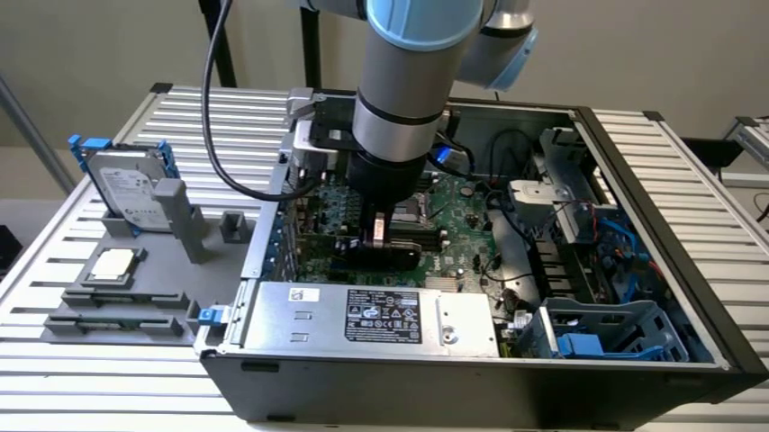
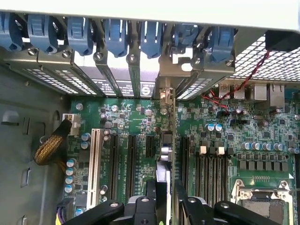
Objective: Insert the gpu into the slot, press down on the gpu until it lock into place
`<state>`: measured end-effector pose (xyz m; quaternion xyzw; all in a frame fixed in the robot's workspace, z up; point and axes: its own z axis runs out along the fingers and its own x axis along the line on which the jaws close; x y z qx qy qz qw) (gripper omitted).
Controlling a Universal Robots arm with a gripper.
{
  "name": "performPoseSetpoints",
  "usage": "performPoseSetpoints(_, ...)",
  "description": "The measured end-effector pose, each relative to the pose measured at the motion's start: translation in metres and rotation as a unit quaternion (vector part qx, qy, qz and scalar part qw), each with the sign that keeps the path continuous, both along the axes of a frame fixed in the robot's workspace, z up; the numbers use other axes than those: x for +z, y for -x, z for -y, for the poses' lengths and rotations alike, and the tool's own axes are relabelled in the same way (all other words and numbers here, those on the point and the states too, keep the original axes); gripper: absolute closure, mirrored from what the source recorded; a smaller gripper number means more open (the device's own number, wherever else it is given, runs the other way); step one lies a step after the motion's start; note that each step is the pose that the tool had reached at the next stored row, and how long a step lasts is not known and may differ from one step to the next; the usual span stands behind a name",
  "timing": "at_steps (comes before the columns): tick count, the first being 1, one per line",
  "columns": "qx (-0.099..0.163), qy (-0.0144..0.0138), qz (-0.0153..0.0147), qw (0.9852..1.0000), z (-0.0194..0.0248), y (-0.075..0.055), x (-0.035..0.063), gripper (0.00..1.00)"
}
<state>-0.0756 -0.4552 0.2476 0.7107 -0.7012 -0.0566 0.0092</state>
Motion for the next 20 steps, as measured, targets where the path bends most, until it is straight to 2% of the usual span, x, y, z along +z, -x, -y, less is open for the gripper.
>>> performPoseSetpoints(2, 0.0, -0.0003, 0.0002, 1.0, 0.0002, 0.0, -0.0002, 0.74)
performPoseSetpoints(3, 0.0, -0.0019, 0.001, 1.0, -0.0003, 0.0, 0.0001, 0.73)
performPoseSetpoints(4, 0.0, -0.0022, 0.0011, 1.0, -0.0004, 0.0, 0.003, 0.73)
performPoseSetpoints(5, 0.0, -0.001, 0.0002, 1.0, 0.0, 0.0, 0.009, 0.73)
performPoseSetpoints(6, 0.0, -0.0009, 0.0001, 1.0, 0.0001, 0.0, 0.0136, 0.67)
performPoseSetpoints(13, 0.002, -0.0007, 0.0, 1.0, 0.0002, 0.001, 0.0446, 0.67)
performPoseSetpoints(20, 0.004, -0.0007, 0.0, 1.0, -0.0005, 0.005, 0.0529, 0.67)
